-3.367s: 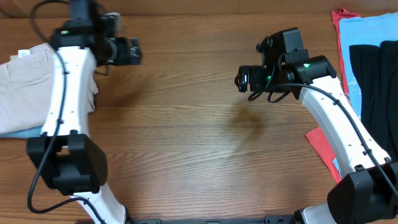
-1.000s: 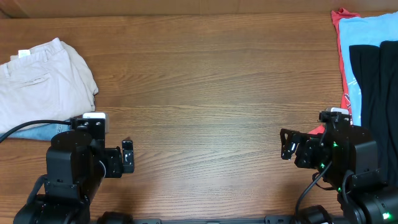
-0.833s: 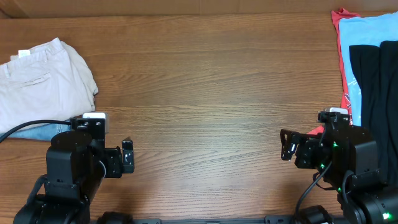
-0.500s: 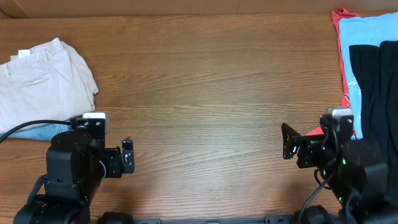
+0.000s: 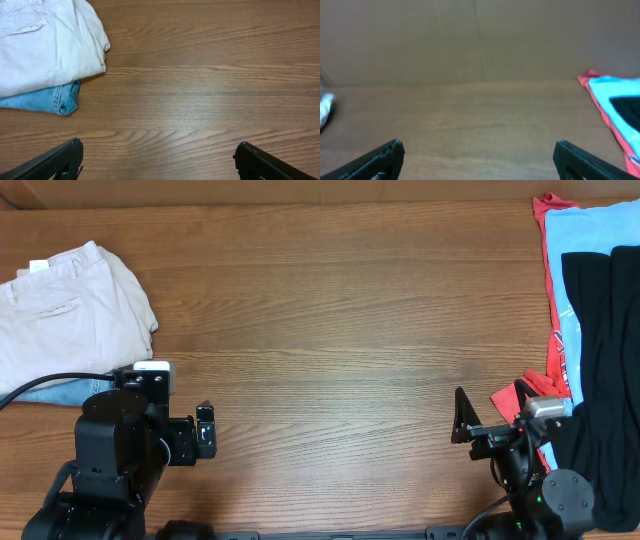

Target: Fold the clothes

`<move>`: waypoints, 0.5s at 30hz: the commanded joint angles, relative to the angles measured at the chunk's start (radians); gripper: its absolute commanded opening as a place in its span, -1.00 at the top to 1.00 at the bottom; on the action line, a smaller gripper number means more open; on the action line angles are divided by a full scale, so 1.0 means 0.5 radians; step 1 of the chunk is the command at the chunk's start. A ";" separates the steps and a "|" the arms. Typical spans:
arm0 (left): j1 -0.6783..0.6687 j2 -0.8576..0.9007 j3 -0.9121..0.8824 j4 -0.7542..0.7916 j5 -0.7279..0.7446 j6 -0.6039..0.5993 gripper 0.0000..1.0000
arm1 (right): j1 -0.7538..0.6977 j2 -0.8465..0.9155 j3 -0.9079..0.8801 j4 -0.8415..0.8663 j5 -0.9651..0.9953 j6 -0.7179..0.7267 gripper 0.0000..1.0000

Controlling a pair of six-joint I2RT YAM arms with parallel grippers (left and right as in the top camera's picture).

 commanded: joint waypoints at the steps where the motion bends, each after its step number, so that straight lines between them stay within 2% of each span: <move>1: -0.013 -0.006 0.002 0.002 -0.025 -0.035 -0.99 | -0.023 -0.113 -0.144 0.137 -0.027 -0.051 -1.00; 15: -0.013 -0.006 0.002 0.002 -0.025 -0.035 -1.00 | -0.070 -0.160 -0.653 0.889 -0.026 -0.520 -1.00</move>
